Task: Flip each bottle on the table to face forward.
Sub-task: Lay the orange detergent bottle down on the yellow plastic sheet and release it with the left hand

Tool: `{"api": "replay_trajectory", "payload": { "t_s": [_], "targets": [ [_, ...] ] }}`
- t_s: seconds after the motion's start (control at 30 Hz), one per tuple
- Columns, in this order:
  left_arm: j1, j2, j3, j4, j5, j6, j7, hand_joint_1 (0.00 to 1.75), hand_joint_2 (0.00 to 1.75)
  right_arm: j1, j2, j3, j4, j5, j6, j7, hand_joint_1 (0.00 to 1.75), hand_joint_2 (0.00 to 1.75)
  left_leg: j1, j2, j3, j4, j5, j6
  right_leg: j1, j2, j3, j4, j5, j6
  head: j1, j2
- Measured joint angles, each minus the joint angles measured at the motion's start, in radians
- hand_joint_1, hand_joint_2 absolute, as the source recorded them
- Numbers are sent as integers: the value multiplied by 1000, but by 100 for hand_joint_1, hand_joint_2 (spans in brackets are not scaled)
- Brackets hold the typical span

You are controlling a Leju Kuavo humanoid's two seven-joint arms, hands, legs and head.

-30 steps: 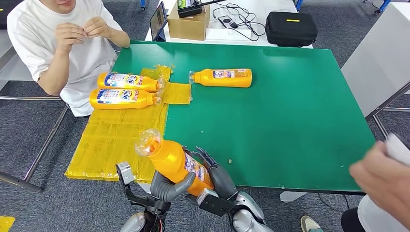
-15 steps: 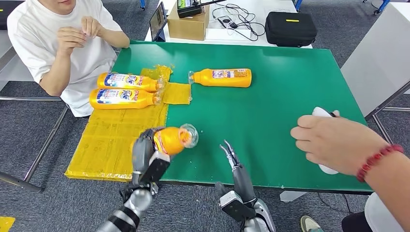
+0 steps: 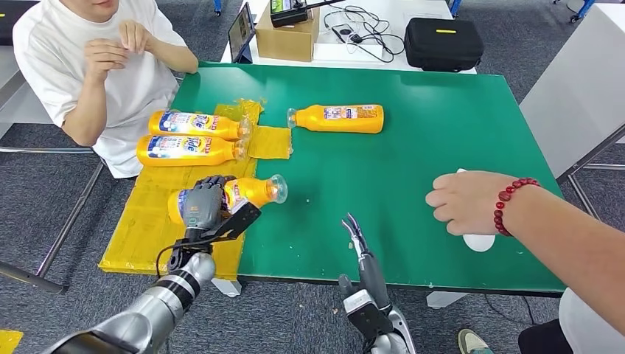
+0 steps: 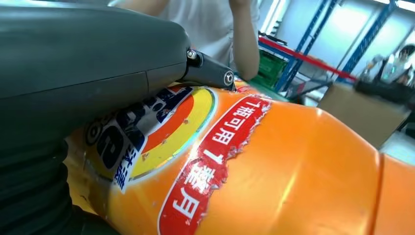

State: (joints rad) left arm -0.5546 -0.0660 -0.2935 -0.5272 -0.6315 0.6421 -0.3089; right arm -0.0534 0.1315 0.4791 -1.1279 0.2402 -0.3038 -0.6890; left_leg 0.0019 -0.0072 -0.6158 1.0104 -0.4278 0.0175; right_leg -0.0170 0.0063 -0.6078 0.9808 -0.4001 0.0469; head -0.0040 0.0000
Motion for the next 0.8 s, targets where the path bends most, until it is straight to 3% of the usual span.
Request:
{"api": "replay_trajectory", "payload": {
  "t_s": [0.17,0.2,0.3,0.33,0.47,0.6,0.8],
  "targets": [
    [-75,25,-17,103,-64,-119,100,175,175,0,10,0,13,-37,0,0,0,0,0,0,2,0,0,0,0,0,1,1,0,0,0,0],
    [-84,28,-26,119,-85,-132,118,161,175,0,12,0,15,-43,0,0,0,0,0,1,2,0,0,0,0,0,2,1,0,0,0,0],
    [-107,34,-47,150,-109,-201,145,31,175,0,14,0,22,-56,0,0,0,0,0,2,4,0,0,-1,0,1,3,1,0,0,0,0],
    [-115,36,-50,157,-105,-243,139,0,175,0,14,0,24,-59,0,0,0,0,0,2,5,0,0,-1,0,1,4,1,0,0,0,0],
    [-129,46,-54,167,-64,-448,60,0,175,0,13,0,31,-66,0,0,0,0,0,2,9,-1,-1,-2,0,1,8,1,-1,-1,0,0],
    [-133,51,-54,167,-52,-503,34,0,0,0,12,0,34,-67,0,0,0,0,0,-1,14,-1,-1,-2,0,0,14,1,-3,-1,0,0],
    [-145,52,-52,166,-28,-598,20,0,0,0,10,-10,40,-65,-1,0,0,0,0,-3,18,-1,-1,-1,0,-1,19,1,-3,0,0,0]
  ]
}}
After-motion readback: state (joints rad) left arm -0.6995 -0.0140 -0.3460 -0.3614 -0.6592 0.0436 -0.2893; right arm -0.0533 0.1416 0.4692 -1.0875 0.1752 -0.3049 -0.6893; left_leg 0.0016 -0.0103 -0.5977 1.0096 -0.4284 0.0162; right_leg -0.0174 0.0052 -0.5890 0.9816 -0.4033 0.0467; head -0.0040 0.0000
